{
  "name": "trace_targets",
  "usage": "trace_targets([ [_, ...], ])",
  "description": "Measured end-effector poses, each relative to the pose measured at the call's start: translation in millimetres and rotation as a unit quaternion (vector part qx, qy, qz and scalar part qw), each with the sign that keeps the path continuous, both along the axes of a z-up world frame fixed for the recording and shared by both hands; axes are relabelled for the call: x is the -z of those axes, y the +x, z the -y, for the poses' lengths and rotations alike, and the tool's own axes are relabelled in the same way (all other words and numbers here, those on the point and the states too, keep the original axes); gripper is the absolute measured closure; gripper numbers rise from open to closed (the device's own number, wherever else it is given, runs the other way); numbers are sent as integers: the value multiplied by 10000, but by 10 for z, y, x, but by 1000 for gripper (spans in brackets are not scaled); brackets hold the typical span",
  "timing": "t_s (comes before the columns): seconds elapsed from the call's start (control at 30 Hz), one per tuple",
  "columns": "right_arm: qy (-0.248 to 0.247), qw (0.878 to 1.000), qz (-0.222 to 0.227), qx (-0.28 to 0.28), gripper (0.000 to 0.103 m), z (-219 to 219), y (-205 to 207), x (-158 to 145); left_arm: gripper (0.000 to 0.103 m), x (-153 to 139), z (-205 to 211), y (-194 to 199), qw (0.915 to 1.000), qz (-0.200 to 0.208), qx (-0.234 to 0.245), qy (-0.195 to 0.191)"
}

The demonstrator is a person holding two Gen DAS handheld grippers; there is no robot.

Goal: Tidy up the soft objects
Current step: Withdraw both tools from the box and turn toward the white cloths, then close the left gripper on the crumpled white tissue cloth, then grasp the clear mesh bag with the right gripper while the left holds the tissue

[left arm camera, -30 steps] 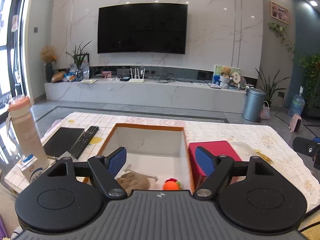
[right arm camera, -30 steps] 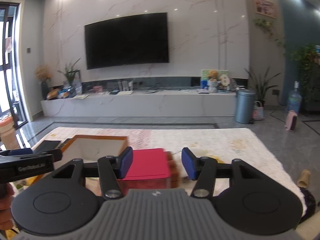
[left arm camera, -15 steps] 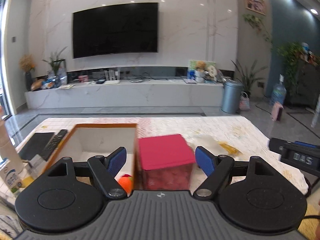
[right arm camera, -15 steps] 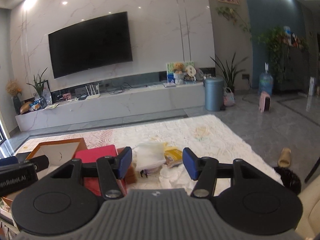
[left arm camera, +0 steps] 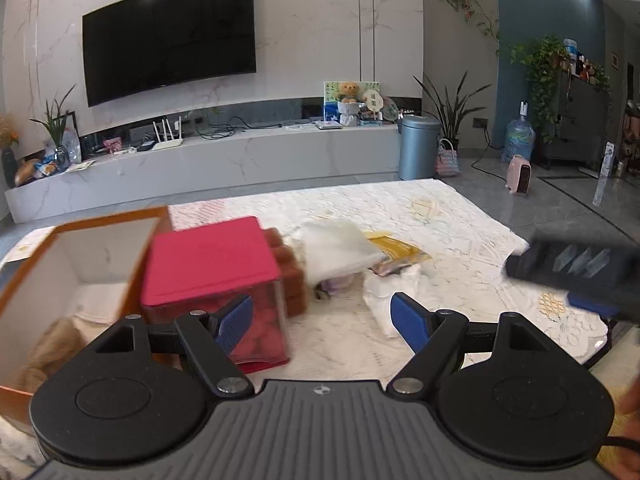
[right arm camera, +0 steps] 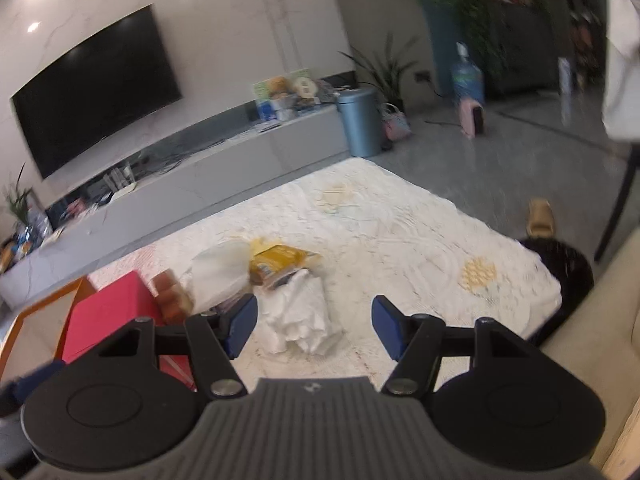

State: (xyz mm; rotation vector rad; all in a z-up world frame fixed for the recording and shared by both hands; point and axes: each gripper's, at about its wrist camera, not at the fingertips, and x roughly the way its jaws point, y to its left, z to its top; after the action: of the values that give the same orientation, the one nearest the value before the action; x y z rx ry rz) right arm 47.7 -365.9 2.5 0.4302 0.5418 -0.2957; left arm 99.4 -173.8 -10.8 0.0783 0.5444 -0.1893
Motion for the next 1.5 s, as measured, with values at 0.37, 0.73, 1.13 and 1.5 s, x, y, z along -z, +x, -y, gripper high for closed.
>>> trace_targets([
  [0.37, 566, 9970, -376, 362, 23, 428, 36, 292, 11, 442, 493, 336, 9960, 53, 882, -108],
  [0.73, 1080, 9923, -473, 389, 22, 627, 97, 479, 10, 765, 909, 797, 9960, -150, 869, 109],
  [1.13, 980, 9928, -650, 220, 21, 566, 169, 522, 0, 1052, 775, 1092, 9932, -1023, 415, -380],
  [1.5, 770, 9933, -828, 256, 21, 520, 201, 531, 78, 860, 795, 772, 9924, -665, 1024, 164],
])
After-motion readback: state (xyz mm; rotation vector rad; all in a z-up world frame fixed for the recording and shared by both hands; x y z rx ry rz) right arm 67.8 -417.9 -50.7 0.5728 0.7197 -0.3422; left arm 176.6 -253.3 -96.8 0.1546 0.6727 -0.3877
